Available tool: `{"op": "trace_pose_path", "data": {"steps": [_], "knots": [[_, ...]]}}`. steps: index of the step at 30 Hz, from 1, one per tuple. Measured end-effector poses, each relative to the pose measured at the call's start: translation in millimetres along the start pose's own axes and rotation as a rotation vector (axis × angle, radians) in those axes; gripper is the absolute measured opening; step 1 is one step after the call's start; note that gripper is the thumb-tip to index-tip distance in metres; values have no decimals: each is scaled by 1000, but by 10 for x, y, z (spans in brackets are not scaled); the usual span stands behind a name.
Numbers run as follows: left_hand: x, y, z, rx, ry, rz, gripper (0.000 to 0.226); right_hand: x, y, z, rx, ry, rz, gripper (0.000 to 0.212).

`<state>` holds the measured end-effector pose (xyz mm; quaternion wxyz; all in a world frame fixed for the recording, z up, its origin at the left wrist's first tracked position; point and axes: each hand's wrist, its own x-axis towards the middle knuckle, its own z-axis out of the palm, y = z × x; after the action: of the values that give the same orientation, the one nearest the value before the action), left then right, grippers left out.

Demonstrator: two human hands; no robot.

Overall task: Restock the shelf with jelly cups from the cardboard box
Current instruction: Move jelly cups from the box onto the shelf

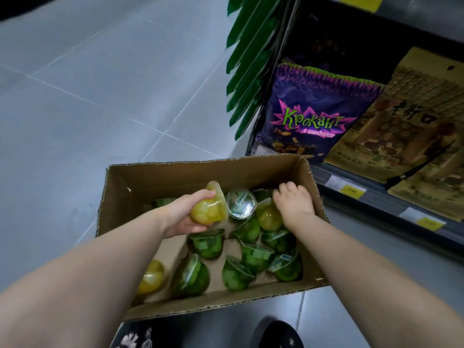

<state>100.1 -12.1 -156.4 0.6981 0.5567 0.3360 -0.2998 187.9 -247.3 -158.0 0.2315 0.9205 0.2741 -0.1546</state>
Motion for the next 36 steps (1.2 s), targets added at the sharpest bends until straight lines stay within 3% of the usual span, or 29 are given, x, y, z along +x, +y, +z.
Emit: {"op": "trace_pose_path", "data": {"steps": [3,6,9,12,16,19,23,26,28,30,33,36], "knots": [[53,-21,72,47,12,15,63,-143,69,-54,239,6,25,67],[79,34,243,6,12,27,47,-274,111,-177,664,-43,146,78],[63,161,396,18,-24,17,54,-368,183,-259,969,-87,269,76],[-139,334,521,29,-21,8,47,-524,301,-405,1153,-89,325,69],[-813,778,624,98,-30,-8,35,-1003,492,-902,1260,-120,367,76],[-1479,1331,753,217,-38,29,59,-1484,736,-1478,1399,-94,468,65],[-2432,2262,1155,258,-81,196,88,-2100,1254,-2451,1502,31,610,60],[-3231,2979,1581,303,-145,323,92,-2619,1736,-3282,1584,221,747,68],[-3737,3409,1878,331,-186,383,82,-2995,2065,-3812,1640,335,786,66],[-4268,3797,2195,385,-208,448,79,-3390,2381,-4289,1682,466,776,62],[-4964,4289,2647,465,-211,591,96,-3924,2822,-4844,1669,647,699,73],[-5568,4553,3115,522,-196,763,88,-4429,3221,-5190,1618,746,658,79]]}}
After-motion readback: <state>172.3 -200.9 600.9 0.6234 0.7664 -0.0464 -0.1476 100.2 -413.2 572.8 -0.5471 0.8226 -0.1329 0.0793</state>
